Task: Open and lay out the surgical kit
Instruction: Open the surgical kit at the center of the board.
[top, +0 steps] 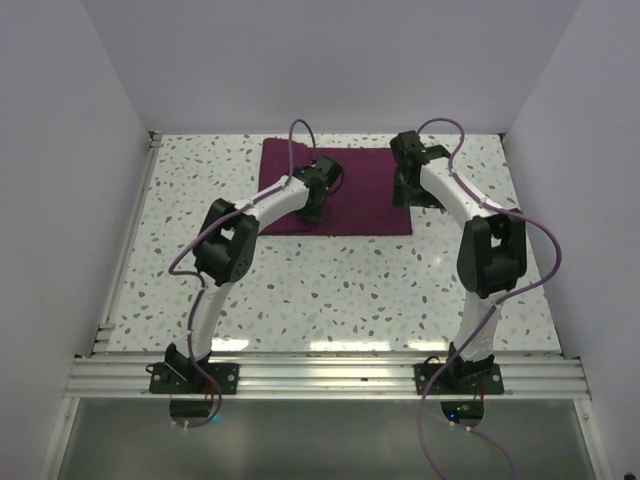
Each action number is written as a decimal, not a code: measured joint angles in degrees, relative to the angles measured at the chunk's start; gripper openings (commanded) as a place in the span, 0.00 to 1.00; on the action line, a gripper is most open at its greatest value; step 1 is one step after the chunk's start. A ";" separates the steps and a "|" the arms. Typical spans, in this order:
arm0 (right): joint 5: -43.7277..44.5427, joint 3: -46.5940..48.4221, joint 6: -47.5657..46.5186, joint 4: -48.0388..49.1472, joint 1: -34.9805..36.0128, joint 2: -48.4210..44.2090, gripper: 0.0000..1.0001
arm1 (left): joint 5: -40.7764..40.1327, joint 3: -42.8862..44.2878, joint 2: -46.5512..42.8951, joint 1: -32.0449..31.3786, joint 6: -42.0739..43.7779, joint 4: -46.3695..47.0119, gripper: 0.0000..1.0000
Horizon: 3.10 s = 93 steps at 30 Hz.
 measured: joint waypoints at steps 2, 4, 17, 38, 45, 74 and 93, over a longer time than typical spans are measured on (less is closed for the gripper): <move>0.02 0.02 -0.02 -0.15 0.00 0.00 0.99 | -0.15 0.04 0.13 -0.15 -0.02 -0.24 0.00; 0.07 0.61 -0.04 -0.85 0.00 0.00 0.98 | -0.63 0.50 0.04 -0.04 -0.13 -0.98 0.00; -5.88 30.62 -0.87 -1.92 -1.31 10.95 0.93 | -1.86 -13.79 -34.58 23.41 -4.22 -2.58 0.61; -18.38 43.04 4.09 14.99 -4.15 34.75 0.68 | -1.62 -37.40 -47.78 27.47 -7.39 -6.19 1.00; -15.74 46.82 4.76 20.13 -4.26 41.53 0.62 | -0.81 -38.66 -48.39 27.47 -8.00 -7.61 1.00; -11.50 48.98 4.33 25.38 -4.52 45.00 0.01 | -0.13 -38.66 -45.46 27.45 -8.41 -7.93 1.00; -11.02 44.26 2.45 22.03 -4.44 39.60 0.00 | -0.07 -39.26 -48.26 27.43 -8.37 -7.65 1.00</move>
